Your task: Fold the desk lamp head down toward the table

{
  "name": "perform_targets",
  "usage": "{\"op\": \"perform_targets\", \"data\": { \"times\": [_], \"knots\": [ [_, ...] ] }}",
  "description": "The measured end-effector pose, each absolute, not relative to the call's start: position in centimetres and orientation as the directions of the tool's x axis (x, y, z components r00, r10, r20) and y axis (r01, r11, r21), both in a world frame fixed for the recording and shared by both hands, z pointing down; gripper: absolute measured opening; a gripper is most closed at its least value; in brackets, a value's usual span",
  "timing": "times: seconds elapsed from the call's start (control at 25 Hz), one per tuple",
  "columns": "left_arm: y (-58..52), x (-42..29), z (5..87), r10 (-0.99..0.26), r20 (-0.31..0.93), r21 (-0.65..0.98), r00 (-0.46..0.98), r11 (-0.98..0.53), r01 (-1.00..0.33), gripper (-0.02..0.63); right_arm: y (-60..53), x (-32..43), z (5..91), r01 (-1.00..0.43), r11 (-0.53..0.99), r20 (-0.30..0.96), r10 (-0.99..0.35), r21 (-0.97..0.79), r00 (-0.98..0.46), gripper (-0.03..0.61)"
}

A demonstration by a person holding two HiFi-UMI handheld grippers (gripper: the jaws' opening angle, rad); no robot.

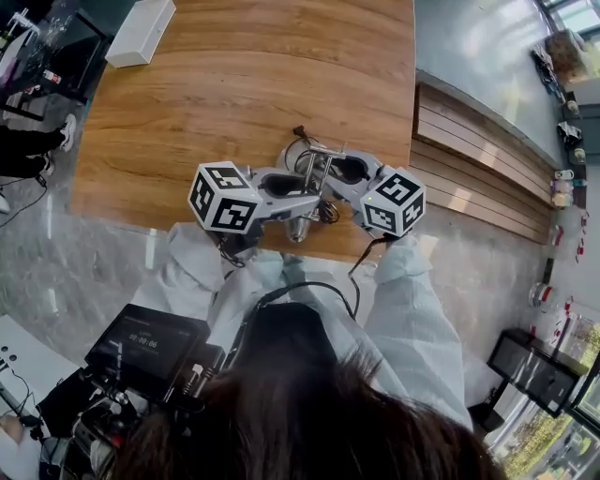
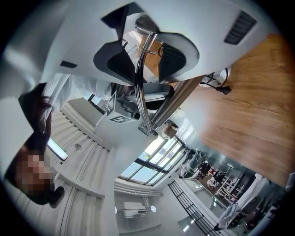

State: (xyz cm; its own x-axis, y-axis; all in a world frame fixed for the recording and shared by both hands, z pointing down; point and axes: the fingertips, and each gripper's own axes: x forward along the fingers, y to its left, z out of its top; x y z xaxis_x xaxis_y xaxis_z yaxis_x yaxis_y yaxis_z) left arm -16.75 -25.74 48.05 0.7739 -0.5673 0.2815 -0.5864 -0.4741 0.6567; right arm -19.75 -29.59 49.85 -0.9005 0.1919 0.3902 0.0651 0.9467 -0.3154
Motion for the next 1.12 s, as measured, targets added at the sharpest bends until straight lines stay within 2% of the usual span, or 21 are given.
{"op": "perform_targets", "data": {
  "times": [0.28,0.52,0.76,0.84,1.0,1.08,1.12],
  "knots": [
    [-25.9,-17.2,48.6,-0.567,0.272,0.686,0.778,-0.452,-0.57,0.185,-29.6,-20.1,50.1,0.056,0.948,0.422,0.192,-0.314,-0.886,0.132],
    [-24.1,-18.0,49.4,-0.595,0.342,0.611,0.728,-0.448,-0.653,0.184,-29.9,-19.5,50.5,-0.06,0.945,0.406,0.08,-0.321,-0.91,0.133],
    [-22.2,-20.2,43.6,-0.781,0.258,0.571,0.568,-0.351,-0.742,0.18,-29.6,-14.4,46.4,-0.194,0.917,0.31,-0.083,-0.347,-0.947,0.112],
    [-22.3,-20.4,40.6,-0.831,0.22,0.513,0.512,-0.347,-0.785,0.163,-29.3,-13.6,43.9,-0.245,0.917,0.262,-0.164,-0.314,-0.951,0.082],
    [-23.7,-20.0,35.8,-0.898,0.12,0.401,0.423,-0.346,-0.848,0.056,-29.4,-13.5,38.8,-0.328,0.908,0.144,-0.299,-0.261,-0.943,0.002],
    [-24.3,-19.6,34.2,-0.924,0.1,0.351,0.368,-0.313,-0.882,0.003,-29.0,-13.8,36.8,-0.343,0.905,0.112,-0.324,-0.252,-0.939,0.002],
    [-24.5,-19.4,33.6,-0.935,0.094,0.324,0.341,-0.296,-0.899,0.003,-28.6,-13.9,35.9,-0.343,0.907,0.102,-0.327,-0.246,-0.939,0.002]
  ]
}}
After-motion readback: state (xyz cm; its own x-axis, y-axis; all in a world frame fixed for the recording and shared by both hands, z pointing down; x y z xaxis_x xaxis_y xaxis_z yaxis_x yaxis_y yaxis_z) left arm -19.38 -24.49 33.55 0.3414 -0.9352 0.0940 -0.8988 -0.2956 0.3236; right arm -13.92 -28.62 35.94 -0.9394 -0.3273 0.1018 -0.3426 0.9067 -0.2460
